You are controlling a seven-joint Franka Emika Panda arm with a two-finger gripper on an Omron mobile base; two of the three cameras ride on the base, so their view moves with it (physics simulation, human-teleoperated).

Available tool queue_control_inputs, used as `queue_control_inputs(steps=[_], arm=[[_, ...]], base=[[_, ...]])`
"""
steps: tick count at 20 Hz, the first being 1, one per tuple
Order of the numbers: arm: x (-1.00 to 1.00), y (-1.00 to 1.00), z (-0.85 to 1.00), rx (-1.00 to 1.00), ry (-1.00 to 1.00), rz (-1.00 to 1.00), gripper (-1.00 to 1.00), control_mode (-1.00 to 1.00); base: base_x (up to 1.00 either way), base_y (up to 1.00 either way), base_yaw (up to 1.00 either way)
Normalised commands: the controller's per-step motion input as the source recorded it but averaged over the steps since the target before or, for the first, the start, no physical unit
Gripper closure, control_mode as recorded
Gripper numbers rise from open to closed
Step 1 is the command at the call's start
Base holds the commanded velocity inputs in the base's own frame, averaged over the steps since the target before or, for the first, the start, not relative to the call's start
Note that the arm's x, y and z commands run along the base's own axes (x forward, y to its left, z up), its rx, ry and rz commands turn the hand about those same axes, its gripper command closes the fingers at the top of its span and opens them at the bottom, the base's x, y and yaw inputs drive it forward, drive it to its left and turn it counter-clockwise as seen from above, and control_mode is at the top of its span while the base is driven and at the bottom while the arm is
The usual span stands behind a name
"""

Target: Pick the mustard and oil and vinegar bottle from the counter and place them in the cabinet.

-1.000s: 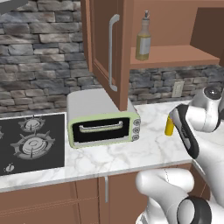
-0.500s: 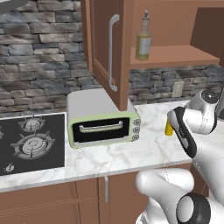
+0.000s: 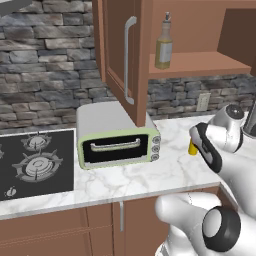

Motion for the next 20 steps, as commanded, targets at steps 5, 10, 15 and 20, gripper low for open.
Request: queue_control_inputs(steps=[5, 10, 15, 20], arm=[[0.22, -0.1, -0.14, 0.0, 0.0, 0.0, -1.0, -1.0], [0.28, -0.07, -0.13, 0.0, 0.0, 0.0, -1.0, -1.0], [0.22, -0.04, -0.13, 0.0, 0.0, 0.0, -1.0, -1.0], [0.16, -0.05, -0.14, 0.0, 0.0, 0.0, -1.0, -1.0]], base=[[0.0, 0.0, 0.0], [0.0, 0.0, 0.0], [0.0, 0.0, 0.0], [0.0, 0.0, 0.0]])
